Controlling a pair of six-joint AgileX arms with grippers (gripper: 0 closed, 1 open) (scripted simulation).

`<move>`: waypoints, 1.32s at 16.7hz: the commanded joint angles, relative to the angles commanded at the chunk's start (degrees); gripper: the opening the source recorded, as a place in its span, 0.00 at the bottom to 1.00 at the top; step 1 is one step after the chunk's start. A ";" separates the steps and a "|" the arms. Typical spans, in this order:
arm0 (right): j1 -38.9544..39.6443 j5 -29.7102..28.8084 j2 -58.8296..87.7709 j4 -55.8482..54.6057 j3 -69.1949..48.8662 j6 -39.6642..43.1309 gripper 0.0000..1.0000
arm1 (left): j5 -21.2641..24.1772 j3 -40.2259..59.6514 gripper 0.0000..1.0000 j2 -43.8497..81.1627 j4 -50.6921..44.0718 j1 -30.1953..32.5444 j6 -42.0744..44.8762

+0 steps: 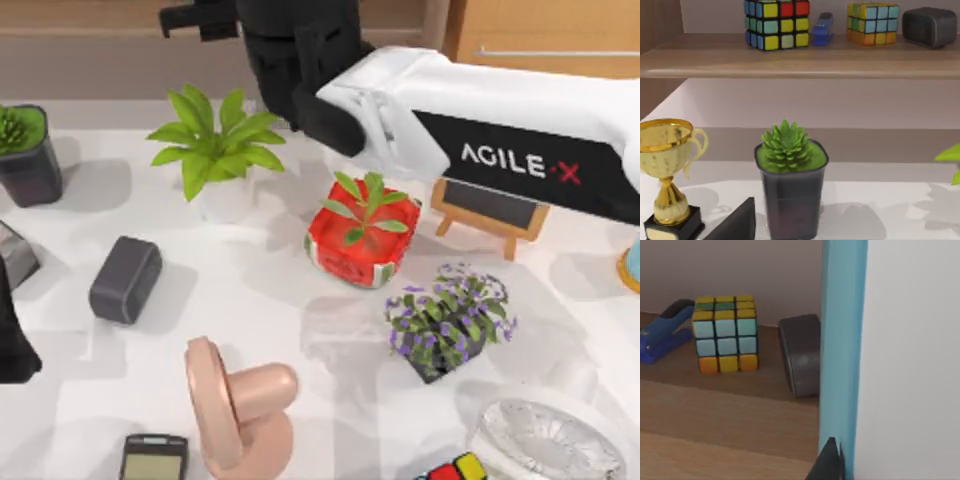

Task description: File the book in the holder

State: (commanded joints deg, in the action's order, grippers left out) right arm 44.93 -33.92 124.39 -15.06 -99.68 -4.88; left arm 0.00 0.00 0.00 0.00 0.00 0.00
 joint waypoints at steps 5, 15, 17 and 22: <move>-1.51 10.05 -19.86 3.51 20.35 -6.79 0.00 | 0.00 0.00 1.00 0.00 0.00 0.00 0.00; -20.83 31.26 -50.31 2.54 50.65 -29.57 0.00 | 0.00 0.00 1.00 0.00 0.00 0.00 0.00; -27.97 35.10 -51.15 1.13 54.41 -35.40 0.00 | 0.00 0.00 1.00 0.00 0.00 0.00 0.00; -46.80 44.29 -45.85 -3.68 60.48 -50.74 0.00 | 0.00 0.00 1.00 0.00 0.00 0.00 0.00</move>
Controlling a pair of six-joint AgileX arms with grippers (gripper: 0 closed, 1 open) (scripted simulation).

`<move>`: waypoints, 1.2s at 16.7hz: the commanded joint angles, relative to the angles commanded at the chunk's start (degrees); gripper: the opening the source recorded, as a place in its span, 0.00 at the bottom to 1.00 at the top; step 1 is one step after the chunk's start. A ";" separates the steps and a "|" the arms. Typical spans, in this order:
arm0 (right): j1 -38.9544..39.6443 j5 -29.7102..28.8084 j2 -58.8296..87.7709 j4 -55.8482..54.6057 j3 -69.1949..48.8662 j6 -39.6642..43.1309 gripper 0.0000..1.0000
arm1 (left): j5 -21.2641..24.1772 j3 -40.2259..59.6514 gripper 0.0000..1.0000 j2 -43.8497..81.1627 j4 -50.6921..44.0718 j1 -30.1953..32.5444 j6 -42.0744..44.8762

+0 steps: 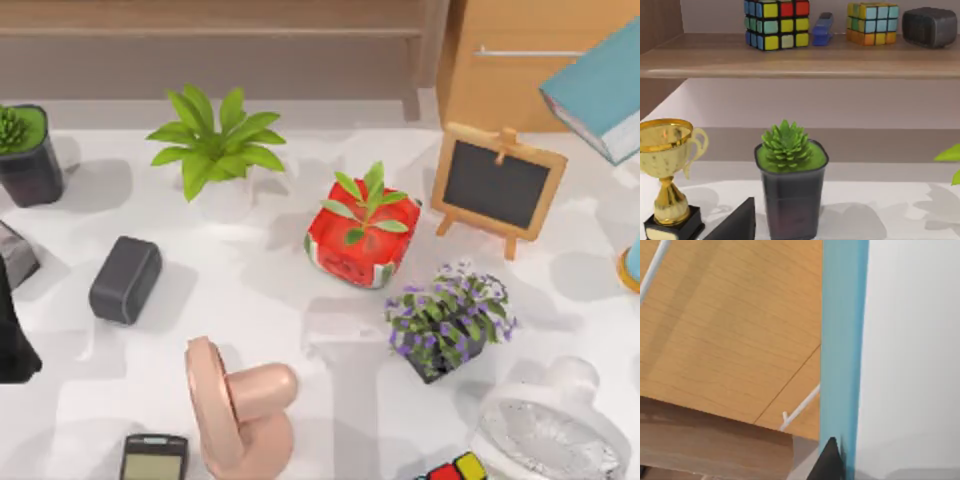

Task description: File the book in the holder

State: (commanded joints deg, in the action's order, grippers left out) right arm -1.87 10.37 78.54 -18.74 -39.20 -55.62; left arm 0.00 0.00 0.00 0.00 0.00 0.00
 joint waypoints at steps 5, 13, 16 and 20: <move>-16.34 7.91 10.12 -7.95 -1.04 -13.88 0.00 | 0.00 0.00 1.00 0.00 0.00 0.00 0.00; -27.78 15.65 27.23 -20.42 -11.13 -26.61 0.00 | 0.00 0.00 1.00 0.00 0.00 0.00 0.00; -28.09 16.37 29.37 -21.48 -12.16 -27.52 0.00 | 0.00 0.00 1.00 0.00 0.00 0.00 0.00; -28.09 16.37 29.37 -21.48 -12.16 -27.52 0.00 | 0.00 0.00 1.00 0.00 0.00 0.00 0.00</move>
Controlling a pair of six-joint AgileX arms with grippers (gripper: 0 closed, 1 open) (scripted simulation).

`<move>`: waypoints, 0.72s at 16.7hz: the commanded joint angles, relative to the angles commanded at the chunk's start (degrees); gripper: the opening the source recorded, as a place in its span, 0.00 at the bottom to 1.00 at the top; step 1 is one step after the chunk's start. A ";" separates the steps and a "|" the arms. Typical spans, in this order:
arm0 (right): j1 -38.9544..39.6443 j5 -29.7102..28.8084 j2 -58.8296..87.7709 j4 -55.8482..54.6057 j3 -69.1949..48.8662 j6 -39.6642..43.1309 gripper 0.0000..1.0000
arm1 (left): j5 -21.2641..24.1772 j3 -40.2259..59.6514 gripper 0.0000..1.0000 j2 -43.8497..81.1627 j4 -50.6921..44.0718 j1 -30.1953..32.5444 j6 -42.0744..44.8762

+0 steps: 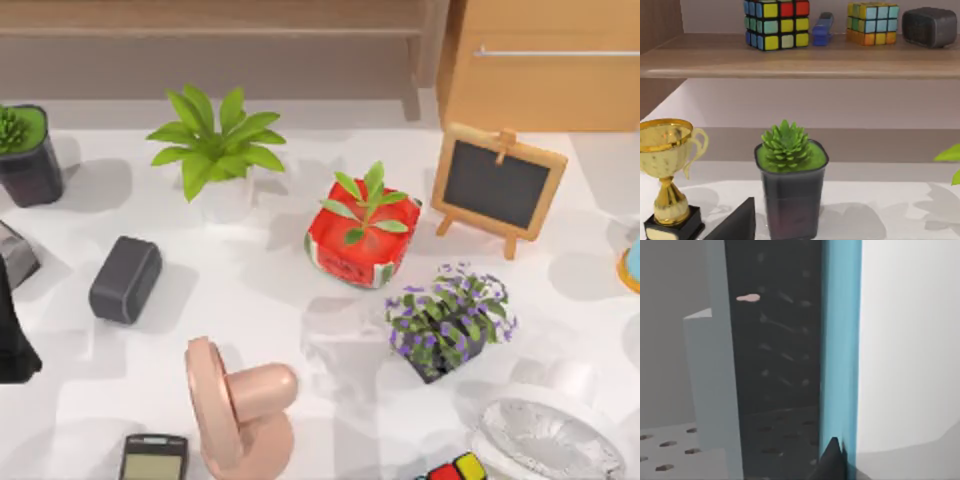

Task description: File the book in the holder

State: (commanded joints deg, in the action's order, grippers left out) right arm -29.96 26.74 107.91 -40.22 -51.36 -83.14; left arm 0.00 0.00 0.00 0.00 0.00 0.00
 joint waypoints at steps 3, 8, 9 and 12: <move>0.52 -0.23 0.26 0.03 -0.65 -0.10 0.00 | 0.00 0.00 1.00 0.00 0.00 0.00 0.00; 2.04 -1.87 4.69 0.73 -5.88 -0.60 0.00 | 0.00 0.00 1.00 0.00 0.00 0.00 0.00; 2.09 -2.07 5.20 0.84 -6.34 -0.64 0.00 | 0.00 0.00 1.00 0.00 0.00 0.00 0.00; 2.10 -2.10 5.28 0.86 -6.40 -0.65 0.00 | 0.00 0.00 1.00 0.00 0.00 0.00 0.00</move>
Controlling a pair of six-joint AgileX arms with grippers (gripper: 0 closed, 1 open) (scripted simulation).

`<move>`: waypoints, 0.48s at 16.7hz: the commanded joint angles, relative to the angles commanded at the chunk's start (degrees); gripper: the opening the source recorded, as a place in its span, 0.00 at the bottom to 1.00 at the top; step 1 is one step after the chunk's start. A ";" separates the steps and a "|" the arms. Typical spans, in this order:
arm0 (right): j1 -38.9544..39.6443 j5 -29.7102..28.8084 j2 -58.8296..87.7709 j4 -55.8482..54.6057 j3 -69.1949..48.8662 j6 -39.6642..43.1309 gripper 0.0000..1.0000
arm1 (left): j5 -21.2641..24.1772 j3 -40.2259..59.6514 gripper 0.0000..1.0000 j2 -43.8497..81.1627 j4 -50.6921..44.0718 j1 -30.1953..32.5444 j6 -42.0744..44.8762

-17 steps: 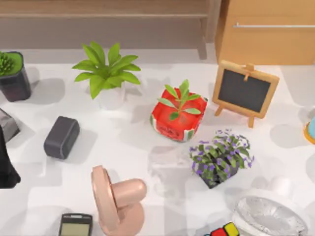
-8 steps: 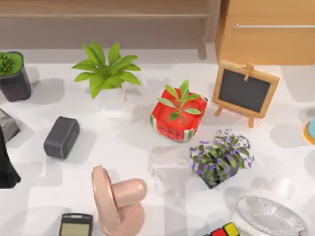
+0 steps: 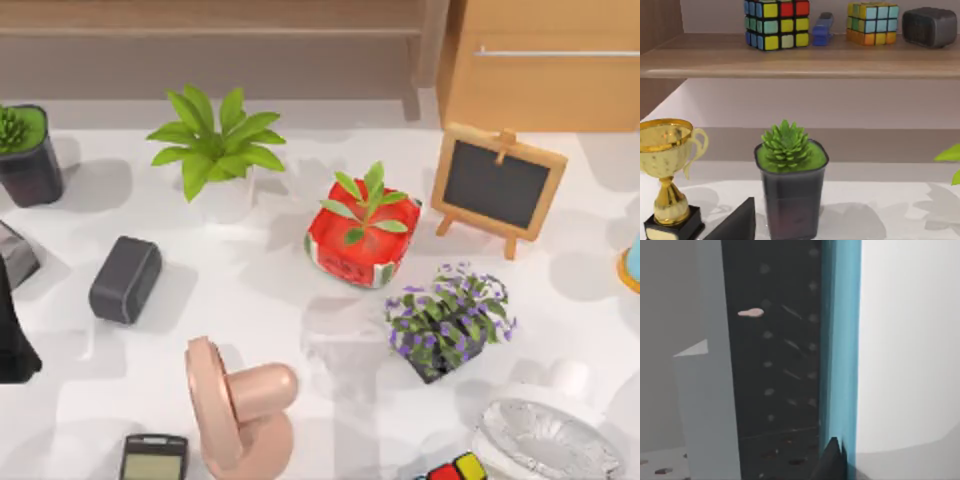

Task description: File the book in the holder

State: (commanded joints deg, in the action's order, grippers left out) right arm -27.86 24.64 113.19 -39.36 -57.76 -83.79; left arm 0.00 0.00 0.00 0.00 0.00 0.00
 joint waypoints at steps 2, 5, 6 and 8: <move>0.00 0.00 0.00 0.00 0.00 0.00 0.15 | 0.00 0.00 1.00 0.00 0.00 0.00 0.00; 0.00 0.00 0.00 0.00 0.00 0.00 0.38 | 0.00 0.00 1.00 0.00 0.00 0.00 0.00; 0.00 0.00 0.00 0.00 0.00 0.00 0.45 | 0.00 0.00 1.00 0.00 0.00 0.00 0.00; 0.00 0.00 0.00 0.00 0.00 0.00 0.60 | 0.00 0.00 1.00 0.00 0.00 0.00 0.00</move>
State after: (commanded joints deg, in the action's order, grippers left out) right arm -27.86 24.64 113.19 -39.36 -57.76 -83.79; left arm 0.00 0.00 0.00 0.00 0.00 0.00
